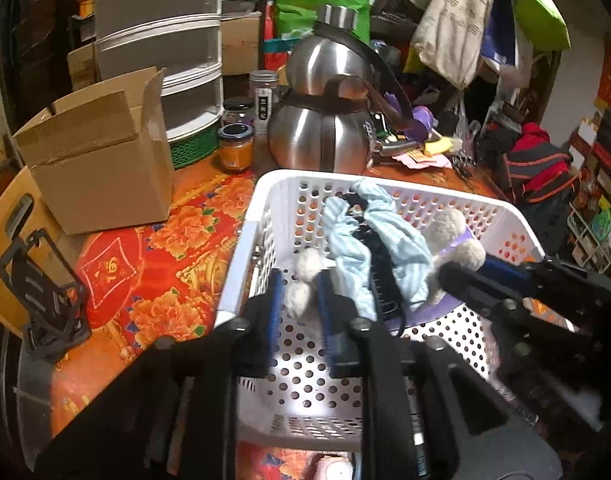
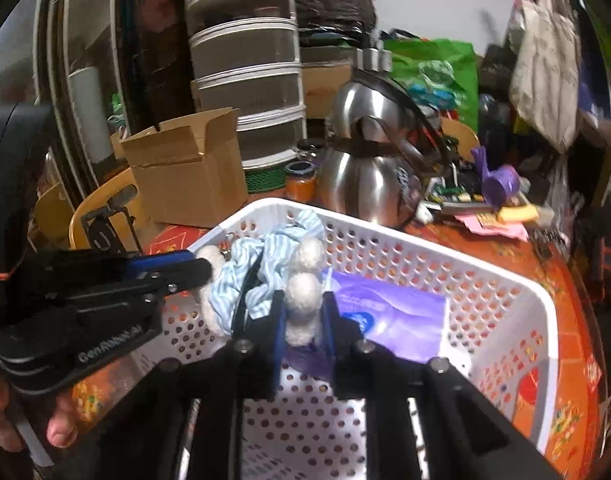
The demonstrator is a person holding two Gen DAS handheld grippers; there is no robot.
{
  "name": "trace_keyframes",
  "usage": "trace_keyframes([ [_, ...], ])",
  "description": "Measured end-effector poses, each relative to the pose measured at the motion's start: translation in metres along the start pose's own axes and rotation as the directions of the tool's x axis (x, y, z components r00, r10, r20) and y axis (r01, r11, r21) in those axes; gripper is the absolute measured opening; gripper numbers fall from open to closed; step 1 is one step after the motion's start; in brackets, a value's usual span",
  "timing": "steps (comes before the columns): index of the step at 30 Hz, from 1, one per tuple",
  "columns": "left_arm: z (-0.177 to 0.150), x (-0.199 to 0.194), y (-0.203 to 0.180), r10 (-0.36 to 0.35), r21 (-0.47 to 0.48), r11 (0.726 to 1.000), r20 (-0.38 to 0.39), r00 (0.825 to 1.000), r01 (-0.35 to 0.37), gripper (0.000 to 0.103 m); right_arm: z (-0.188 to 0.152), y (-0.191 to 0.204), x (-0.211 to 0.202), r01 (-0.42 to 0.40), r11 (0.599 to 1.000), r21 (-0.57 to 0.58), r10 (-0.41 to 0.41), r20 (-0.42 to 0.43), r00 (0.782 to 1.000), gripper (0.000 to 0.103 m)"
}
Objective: Organize soft objects
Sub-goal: 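Carry the plush doll into the white basket and open both grippers, then lower both grippers onto the black knit glove and close on it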
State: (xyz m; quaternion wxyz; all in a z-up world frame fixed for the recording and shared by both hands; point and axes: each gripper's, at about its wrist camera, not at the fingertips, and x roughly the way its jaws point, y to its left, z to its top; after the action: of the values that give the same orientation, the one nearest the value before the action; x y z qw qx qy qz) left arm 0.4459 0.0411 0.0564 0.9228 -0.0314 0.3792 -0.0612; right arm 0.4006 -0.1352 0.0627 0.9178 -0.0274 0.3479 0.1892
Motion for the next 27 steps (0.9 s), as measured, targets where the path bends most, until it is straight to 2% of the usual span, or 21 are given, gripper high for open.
trace_keyframes([
  [1, -0.001, -0.003, 0.003, -0.005, -0.016, 1.0, 0.013, 1.0, 0.005, 0.053, -0.001, -0.003, -0.005, 0.018, 1.0, 0.004, -0.018, 0.011, 1.0, 0.028],
  [2, -0.002, -0.007, 0.006, -0.011, -0.023, 1.0, 0.03, 0.999, 0.012, 0.07, -0.002, -0.005, -0.01, 0.04, 0.999, 0.003, -0.04, 0.018, 0.999, 0.044],
  [3, -0.003, -0.012, 0.007, -0.015, -0.026, 1.0, 0.047, 0.999, 0.016, 0.076, -0.002, -0.008, -0.013, 0.055, 0.998, 0.007, -0.055, 0.024, 0.998, 0.054],
  [4, -0.004, -0.016, 0.009, -0.02, -0.028, 0.999, 0.068, 0.998, 0.022, 0.076, -0.003, -0.012, -0.018, 0.063, 0.998, 0.016, -0.064, 0.03, 0.998, 0.068],
  [10, -0.015, -0.051, 0.016, -0.035, -0.055, 0.998, 0.098, 0.995, 0.041, 0.077, -0.012, -0.03, -0.054, 0.093, 0.995, 0.044, -0.095, 0.05, 0.994, 0.068],
  [12, -0.028, -0.068, 0.016, -0.03, -0.052, 0.998, 0.097, 0.995, 0.036, 0.077, -0.024, -0.036, -0.072, 0.073, 0.996, 0.059, -0.077, 0.061, 0.995, 0.068],
  [15, -0.065, -0.095, 0.011, -0.062, -0.027, 0.998, 0.089, 0.994, 0.065, 0.078, -0.06, -0.045, -0.105, 0.073, 0.995, 0.074, -0.077, 0.055, 0.996, 0.071],
  [18, -0.119, -0.114, 0.001, -0.067, -0.021, 0.997, 0.058, 0.996, 0.068, 0.078, -0.103, -0.05, -0.131, 0.065, 0.993, 0.097, -0.07, 0.054, 0.996, 0.074],
  [22, -0.181, -0.118, -0.014, -0.115, -0.038, 0.993, 0.008, 0.993, 0.116, 0.078, -0.175, -0.057, -0.147, 0.063, 0.99, 0.127, -0.064, 0.003, 0.998, 0.077],
  [25, -0.211, -0.117, -0.031, -0.129, -0.019, 0.991, -0.003, 0.992, 0.129, 0.078, -0.211, -0.068, -0.15, 0.028, 0.98, 0.197, -0.026, -0.013, 1.0, 0.077],
  [27, -0.22, -0.114, -0.043, -0.113, 0.009, 0.994, -0.011, 0.994, 0.113, 0.078, -0.221, -0.076, -0.153, 0.043, 0.976, 0.215, -0.043, -0.006, 0.999, 0.077],
])
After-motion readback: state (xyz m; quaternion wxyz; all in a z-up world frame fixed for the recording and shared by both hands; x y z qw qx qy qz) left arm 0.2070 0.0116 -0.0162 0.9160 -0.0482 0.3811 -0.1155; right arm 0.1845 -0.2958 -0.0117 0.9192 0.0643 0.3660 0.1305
